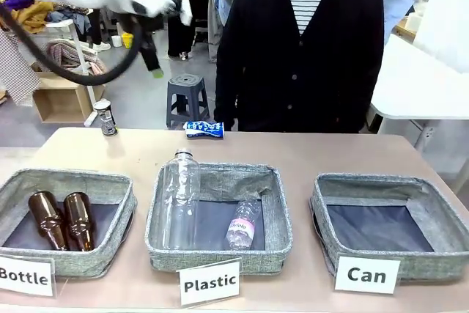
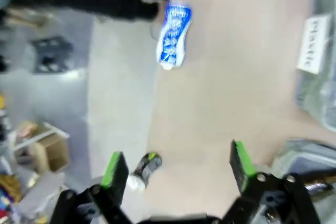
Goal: Sort the can waste into the basket.
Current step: Pick up the can waste from the table and place it in the right Fabric basket.
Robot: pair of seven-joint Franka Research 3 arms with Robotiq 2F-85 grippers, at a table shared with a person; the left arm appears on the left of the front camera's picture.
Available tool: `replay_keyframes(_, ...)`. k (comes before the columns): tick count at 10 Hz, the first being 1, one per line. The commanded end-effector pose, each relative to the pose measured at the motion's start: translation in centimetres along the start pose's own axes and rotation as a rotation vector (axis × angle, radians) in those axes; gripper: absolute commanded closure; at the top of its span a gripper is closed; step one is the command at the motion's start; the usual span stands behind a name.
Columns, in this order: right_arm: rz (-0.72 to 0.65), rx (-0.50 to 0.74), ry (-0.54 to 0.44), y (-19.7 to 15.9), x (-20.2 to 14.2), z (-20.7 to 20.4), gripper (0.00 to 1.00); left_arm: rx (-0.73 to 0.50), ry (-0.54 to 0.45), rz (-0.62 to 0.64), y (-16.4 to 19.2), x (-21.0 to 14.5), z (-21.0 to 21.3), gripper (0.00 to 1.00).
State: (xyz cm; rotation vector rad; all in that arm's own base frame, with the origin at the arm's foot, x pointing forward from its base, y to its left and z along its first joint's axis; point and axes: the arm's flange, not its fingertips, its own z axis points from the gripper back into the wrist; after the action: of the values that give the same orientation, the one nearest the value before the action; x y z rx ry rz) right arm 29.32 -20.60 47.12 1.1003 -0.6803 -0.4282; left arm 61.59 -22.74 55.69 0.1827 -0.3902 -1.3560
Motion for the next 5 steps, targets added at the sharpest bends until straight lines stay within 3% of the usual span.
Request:
replay_keyframes(1,0.026,0.023,-0.013,-0.2,0.2,-0.1,0.0,-0.088,0.017,-0.096,4.3,3.2,-2.1,0.0)
replay_keyframes(3,0.026,0.023,-0.013,-0.2,0.2,-0.1,0.0,-0.075,0.064,-0.091,4.0,6.6,-7.7,0.0)
replay_keyframes(5,0.026,0.023,-0.013,-0.2,0.2,-0.1,0.0,-0.153,0.059,-0.121,3.3,8.4,-11.9,0.0)
